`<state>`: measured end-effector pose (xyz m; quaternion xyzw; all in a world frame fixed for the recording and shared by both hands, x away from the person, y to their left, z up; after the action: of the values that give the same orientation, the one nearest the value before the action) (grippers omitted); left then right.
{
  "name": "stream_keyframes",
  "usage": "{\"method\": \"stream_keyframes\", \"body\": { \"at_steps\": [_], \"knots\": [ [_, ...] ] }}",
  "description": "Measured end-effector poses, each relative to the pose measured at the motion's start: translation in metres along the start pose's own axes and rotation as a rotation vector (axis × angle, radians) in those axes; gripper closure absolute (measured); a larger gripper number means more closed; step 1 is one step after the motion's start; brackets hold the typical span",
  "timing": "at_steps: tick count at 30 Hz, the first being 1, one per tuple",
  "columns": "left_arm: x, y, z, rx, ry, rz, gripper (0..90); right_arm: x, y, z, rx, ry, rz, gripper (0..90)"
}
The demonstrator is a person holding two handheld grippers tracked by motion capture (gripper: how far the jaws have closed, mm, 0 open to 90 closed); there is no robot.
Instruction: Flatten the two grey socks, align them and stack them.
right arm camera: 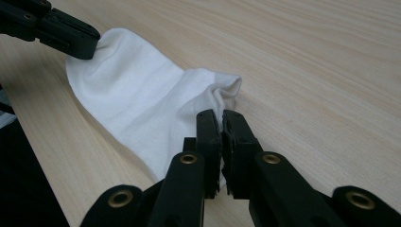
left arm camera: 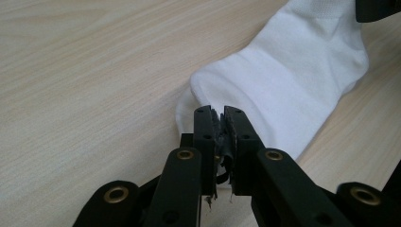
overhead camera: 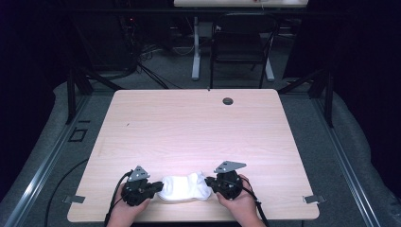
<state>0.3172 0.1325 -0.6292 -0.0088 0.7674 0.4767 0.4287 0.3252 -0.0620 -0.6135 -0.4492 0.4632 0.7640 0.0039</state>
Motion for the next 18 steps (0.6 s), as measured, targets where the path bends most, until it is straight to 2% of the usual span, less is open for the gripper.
{"method": "stream_keyframes", "body": {
  "at_steps": [14,17,18],
  "knots": [
    [0.0041,-0.0059,0.0024,-0.005,0.012,0.013,80.2,0.0054,-0.0062,-0.0025,0.005,-0.005,0.027,85.6],
    [0.002,-0.004,0.0017,0.0,0.01,0.003,72.9,0.0064,-0.0071,-0.0031,0.003,-0.007,0.033,82.0],
    [-0.0019,-0.001,0.002,-0.005,-0.001,-0.018,71.0,0.0059,-0.006,-0.0039,0.004,-0.008,0.027,78.5]
  ]
}}
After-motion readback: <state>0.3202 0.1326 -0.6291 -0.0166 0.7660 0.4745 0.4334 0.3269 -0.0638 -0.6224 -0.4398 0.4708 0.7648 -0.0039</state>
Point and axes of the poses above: each handheld gripper's, and its own axes: y roughly backward along the jaws, x roughly out of its underside, z roughly to its left, the point moved 10 cm from there along -y, roughly forward along the jaws, and after that the axes turned 3 degrees about z, right-handed, at the moved point
